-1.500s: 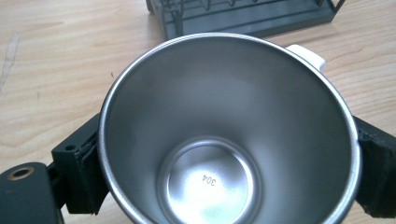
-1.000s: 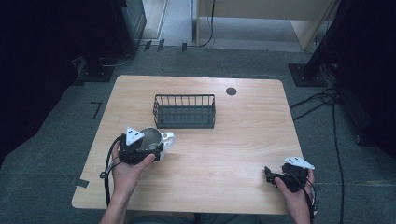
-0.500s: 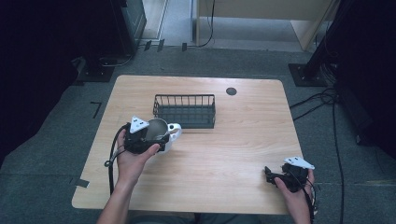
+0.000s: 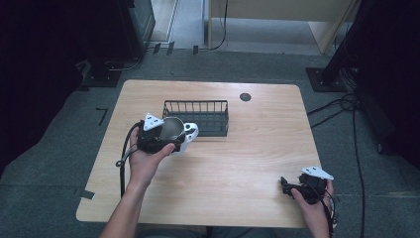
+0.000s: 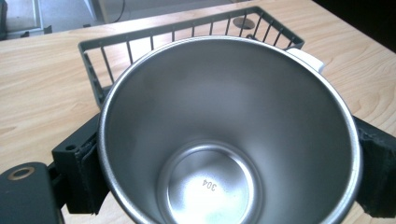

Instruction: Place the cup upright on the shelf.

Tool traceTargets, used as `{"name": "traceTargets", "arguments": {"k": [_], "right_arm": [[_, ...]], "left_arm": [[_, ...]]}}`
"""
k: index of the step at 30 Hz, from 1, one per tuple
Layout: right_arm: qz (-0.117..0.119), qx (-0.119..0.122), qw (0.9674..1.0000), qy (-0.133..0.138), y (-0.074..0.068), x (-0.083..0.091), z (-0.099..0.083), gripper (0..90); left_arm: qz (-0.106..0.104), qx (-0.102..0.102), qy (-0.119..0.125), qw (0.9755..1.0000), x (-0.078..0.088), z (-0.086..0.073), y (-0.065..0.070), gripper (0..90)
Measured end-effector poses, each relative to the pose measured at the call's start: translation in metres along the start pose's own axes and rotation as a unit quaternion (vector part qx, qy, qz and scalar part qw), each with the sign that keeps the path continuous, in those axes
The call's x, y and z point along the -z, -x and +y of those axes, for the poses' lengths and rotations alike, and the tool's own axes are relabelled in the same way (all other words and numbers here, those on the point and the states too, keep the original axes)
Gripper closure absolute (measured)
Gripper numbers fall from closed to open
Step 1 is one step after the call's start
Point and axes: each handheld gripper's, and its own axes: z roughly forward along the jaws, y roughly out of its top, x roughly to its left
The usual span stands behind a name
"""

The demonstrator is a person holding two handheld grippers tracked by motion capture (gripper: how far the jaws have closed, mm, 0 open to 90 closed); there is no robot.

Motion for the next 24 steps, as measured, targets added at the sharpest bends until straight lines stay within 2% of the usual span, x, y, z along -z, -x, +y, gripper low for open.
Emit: {"name": "traceTargets", "arguments": {"k": [15, 20, 24], "right_arm": [[0.0, 0.0, 1.0, 0.0, 0.0, 0.0, 0.0, 0.0], [0.0, 0.0, 1.0, 0.0, 0.0, 0.0, 0.0, 0.0], [0.0, 0.0, 1.0, 0.0, 0.0, 0.0, 0.0, 0.0]], "left_arm": [[-0.014, -0.01, 0.014, 0.9998, -0.008, 0.033, 0.0, 6.9], [-0.024, -0.001, 0.02, 0.9995, -0.014, 0.042, -0.004, 6.9], [-0.023, -0.004, 0.022, 0.9995, -0.019, 0.048, -0.007, 6.9]]}}
